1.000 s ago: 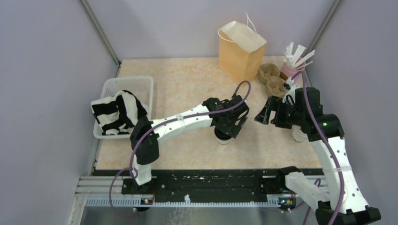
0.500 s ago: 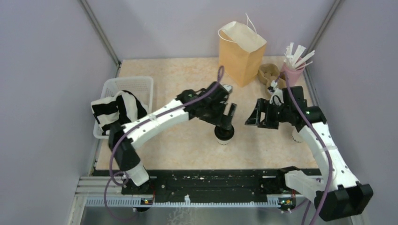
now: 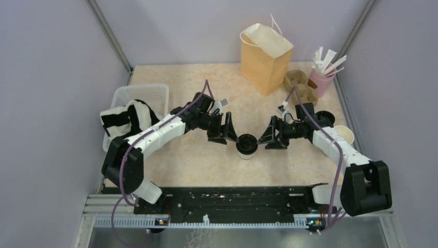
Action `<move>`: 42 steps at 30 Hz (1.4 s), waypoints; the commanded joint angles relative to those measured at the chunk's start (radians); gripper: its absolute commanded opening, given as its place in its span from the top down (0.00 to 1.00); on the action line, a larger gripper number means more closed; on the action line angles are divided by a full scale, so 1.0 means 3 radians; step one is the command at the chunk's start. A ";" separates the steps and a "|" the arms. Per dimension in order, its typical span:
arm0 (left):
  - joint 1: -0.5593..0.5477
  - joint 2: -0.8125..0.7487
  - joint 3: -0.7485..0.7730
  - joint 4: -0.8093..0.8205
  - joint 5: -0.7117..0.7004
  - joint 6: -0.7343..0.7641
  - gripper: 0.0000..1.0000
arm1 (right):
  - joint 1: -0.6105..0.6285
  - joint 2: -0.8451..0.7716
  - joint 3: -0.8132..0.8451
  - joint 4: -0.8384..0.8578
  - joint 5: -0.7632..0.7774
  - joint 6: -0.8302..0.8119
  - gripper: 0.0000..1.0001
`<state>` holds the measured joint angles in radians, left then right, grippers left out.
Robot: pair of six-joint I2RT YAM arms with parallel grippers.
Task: Pack the takeout coffee
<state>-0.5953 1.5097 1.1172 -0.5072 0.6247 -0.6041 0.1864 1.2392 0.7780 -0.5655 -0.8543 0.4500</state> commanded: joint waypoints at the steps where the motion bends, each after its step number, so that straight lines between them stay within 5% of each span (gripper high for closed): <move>1: 0.0020 0.0095 -0.0063 0.0490 0.0478 0.0033 0.20 | -0.0023 0.0132 -0.0088 0.0486 -0.0334 0.0019 0.30; 27: 0.0092 0.0638 -0.0052 0.0539 0.0576 0.0262 0.32 | -0.0023 0.0645 -0.0307 0.1148 -0.0446 0.0217 0.39; 42: 0.0237 0.0836 -0.0393 0.0358 0.0166 0.0407 0.41 | -0.0026 0.0865 -0.0630 0.1225 0.0366 0.0476 0.43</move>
<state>-0.5430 1.6966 1.0607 -0.3260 0.8474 -0.5564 0.1802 1.4429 0.6220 -0.1204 -1.0260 0.6491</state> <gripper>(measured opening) 0.610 0.577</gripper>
